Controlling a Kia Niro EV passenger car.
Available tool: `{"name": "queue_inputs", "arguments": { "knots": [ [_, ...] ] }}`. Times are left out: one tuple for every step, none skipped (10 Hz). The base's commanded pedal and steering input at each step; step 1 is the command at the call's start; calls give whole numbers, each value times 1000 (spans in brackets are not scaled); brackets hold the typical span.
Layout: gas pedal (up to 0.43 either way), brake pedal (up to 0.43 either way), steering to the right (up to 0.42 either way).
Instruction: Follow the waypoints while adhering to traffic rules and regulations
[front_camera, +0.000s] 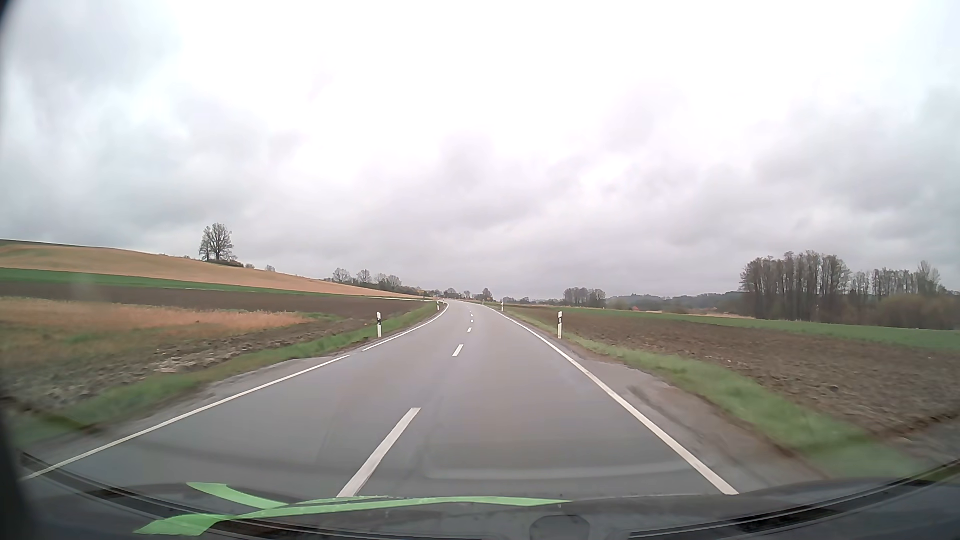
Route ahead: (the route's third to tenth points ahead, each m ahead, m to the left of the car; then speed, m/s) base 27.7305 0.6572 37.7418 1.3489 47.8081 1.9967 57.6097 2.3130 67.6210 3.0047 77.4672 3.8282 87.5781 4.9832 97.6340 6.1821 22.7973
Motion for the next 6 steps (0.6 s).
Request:
{"name": "queue_inputs", "arguments": {
  "knots": [
    [260,0,-14],
    [260,0,-15],
    [260,0,-15],
    [248,0,-15],
    [240,0,-15],
    [240,0,-14]
  ]
}}
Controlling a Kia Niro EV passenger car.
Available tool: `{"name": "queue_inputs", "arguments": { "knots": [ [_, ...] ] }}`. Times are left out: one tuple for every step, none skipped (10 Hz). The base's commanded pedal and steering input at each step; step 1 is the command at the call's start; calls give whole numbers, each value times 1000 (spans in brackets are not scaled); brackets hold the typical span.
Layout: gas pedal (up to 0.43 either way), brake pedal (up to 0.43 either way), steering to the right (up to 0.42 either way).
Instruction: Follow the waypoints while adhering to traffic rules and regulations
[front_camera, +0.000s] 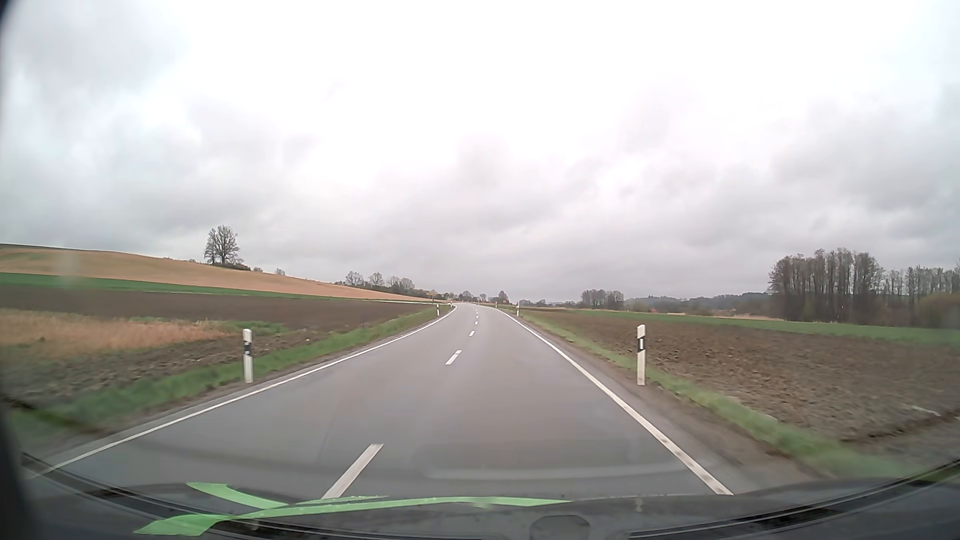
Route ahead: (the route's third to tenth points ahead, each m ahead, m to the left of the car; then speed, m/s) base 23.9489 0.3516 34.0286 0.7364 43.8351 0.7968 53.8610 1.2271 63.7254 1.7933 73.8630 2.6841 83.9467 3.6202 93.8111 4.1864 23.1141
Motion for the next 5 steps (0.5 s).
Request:
{"name": "queue_inputs", "arguments": {
  "knots": [
    [240,0,-13],
    [240,0,-12],
    [240,0,-12],
    [248,0,-12],
    [248,0,-12]
  ]
}}
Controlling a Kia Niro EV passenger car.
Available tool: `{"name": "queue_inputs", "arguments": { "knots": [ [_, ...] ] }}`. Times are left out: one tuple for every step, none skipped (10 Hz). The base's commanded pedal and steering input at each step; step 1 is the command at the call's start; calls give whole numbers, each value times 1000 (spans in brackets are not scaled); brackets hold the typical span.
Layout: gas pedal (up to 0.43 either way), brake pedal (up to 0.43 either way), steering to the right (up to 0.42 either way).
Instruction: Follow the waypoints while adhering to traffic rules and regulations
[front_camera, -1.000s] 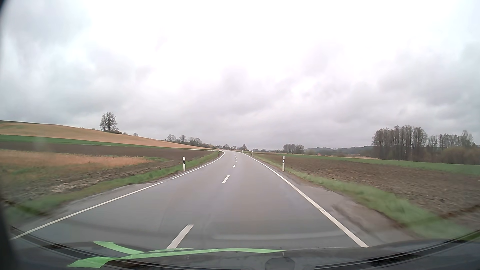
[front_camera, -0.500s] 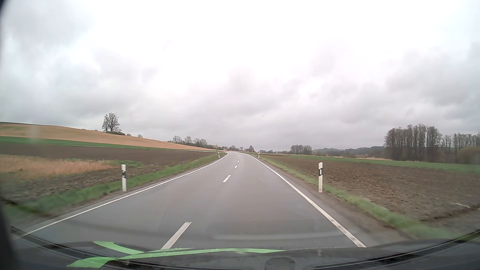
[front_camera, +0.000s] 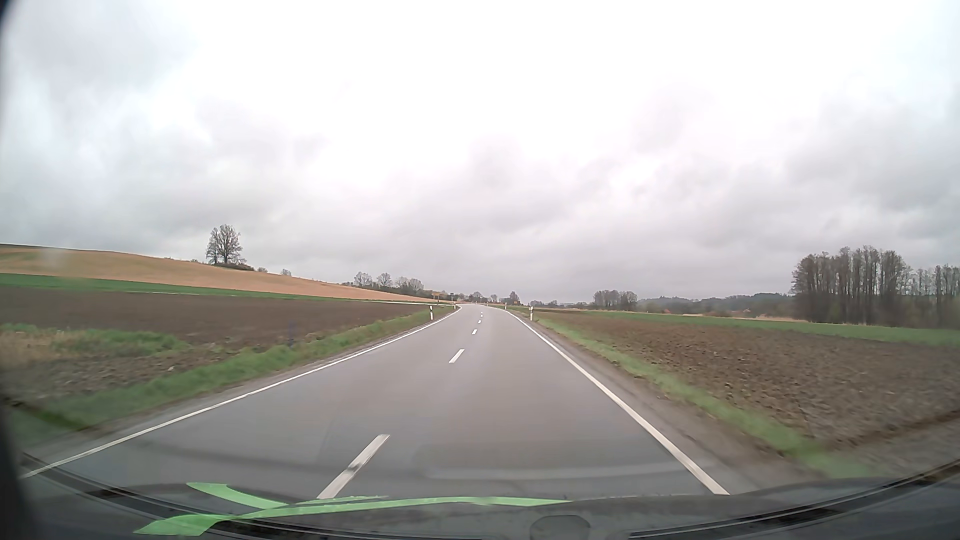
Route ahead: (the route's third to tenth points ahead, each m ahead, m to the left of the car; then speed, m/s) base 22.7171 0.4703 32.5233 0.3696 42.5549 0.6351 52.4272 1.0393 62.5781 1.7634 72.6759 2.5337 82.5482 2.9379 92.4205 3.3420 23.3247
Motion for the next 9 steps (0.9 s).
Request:
{"name": "queue_inputs", "arguments": {
  "knots": [
    [260,0,-10],
    [260,0,-9],
    [260,0,-8],
    [260,0,-8],
    [260,0,-7],
    [248,0,-4],
    [228,0,-3],
    [220,0,-3],
    [220,0,-6]
  ]
}}
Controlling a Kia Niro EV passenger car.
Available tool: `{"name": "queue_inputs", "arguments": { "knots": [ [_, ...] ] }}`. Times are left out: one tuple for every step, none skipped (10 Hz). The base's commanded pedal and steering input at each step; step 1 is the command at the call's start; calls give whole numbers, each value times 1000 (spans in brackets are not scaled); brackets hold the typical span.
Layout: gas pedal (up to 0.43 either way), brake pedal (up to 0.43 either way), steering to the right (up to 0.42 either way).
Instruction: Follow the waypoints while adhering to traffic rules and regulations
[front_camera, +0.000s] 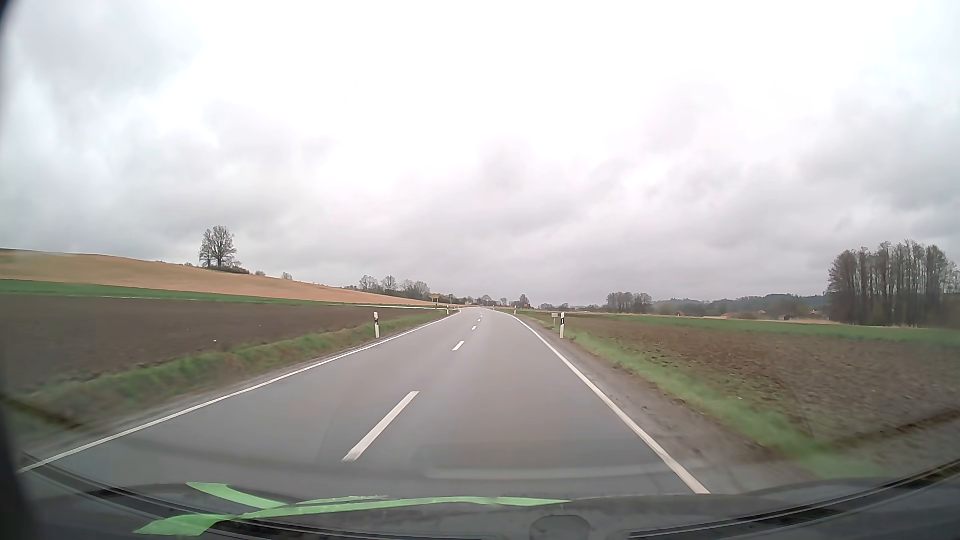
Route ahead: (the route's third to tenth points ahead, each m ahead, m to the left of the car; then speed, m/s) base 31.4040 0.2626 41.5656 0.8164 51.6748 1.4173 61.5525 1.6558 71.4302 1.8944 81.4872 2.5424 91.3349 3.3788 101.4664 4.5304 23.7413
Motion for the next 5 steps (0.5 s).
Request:
{"name": "queue_inputs", "arguments": {
  "knots": [
    [220,0,-10],
    [220,0,-11],
    [228,0,-11],
    [228,0,-11],
    [228,0,-11]
  ]
}}
